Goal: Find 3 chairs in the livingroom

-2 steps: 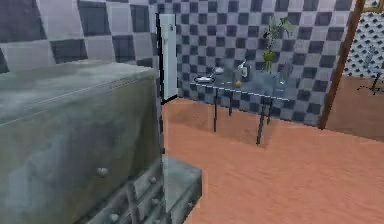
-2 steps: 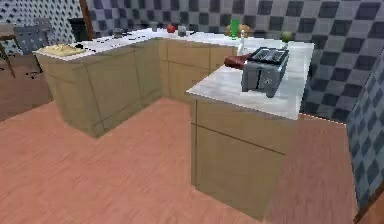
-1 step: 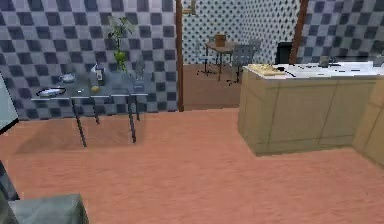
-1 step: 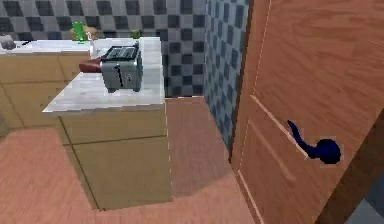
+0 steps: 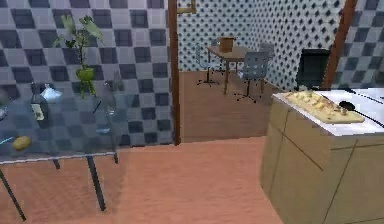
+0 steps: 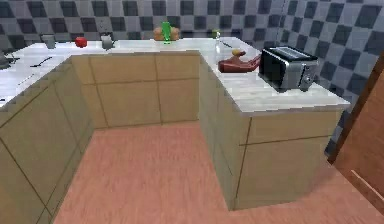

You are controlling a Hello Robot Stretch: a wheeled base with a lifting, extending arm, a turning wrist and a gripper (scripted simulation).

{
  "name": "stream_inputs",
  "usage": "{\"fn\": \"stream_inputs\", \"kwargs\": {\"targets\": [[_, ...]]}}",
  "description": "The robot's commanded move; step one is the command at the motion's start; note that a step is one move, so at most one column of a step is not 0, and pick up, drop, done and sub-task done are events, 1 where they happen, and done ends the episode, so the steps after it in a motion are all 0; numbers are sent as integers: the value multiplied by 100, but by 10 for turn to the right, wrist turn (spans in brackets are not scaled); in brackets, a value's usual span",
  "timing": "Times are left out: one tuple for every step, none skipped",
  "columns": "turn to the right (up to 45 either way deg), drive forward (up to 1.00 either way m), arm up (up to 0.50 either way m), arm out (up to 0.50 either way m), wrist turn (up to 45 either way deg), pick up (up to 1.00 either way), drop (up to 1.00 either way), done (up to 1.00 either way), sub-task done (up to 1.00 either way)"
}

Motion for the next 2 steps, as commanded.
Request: {"fn": "stream_inputs", "kwargs": {"targets": [[30,0,0,0,0,0,0,0,0],[0,100,0,0,0,0,0,0,0]]}}
